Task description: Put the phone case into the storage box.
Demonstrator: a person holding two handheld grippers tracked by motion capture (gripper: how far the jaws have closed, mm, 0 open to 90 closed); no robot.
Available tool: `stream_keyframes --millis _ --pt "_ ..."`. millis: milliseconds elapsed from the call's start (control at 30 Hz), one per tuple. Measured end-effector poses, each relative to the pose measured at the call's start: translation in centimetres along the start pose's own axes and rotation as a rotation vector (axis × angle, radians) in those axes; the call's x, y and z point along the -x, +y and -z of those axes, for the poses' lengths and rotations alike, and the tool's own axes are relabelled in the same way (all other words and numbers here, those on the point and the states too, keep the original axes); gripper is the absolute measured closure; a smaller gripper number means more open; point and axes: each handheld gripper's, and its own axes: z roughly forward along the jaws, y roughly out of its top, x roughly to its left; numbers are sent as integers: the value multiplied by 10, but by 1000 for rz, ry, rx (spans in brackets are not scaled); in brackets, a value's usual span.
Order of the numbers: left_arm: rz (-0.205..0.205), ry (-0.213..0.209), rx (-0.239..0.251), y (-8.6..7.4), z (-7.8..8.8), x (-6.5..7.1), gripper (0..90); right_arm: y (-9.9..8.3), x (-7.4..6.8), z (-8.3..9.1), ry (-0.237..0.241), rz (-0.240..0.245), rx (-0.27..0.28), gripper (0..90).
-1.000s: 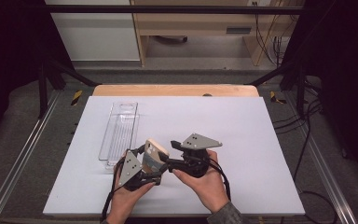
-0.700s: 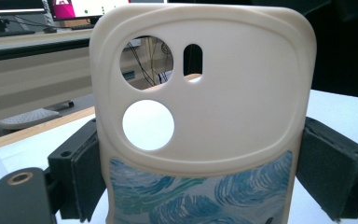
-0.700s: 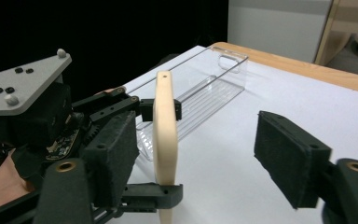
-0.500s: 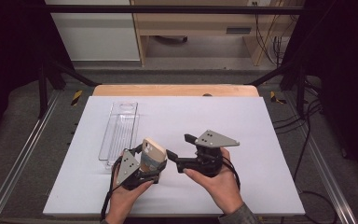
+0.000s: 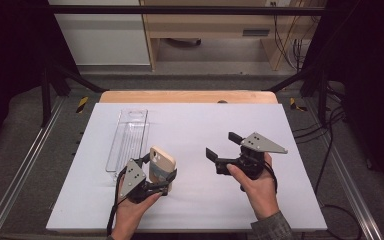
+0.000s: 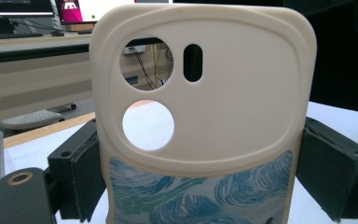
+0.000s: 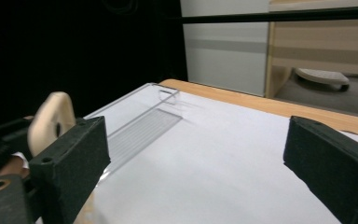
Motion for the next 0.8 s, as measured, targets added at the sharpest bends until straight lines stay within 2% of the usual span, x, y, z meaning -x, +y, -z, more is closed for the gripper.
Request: stream_keyframes --millis 167,200,433,700,800 --pt "24 11 9 2 3 -5 116 -4 9 2 -15 -5 -8 51" --pt "29 20 14 4 4 -7 116 -6 12 3 -30 -4 -11 51" --pt "40 34 29 9 9 -12 116 -13 21 10 -54 -2 -23 54" --pt "41 62 53 20 17 -20 116 -24 34 23 -102 -8 -5 59" --pt "46 75 57 22 19 -24 116 -29 38 28 -130 5 11 60"
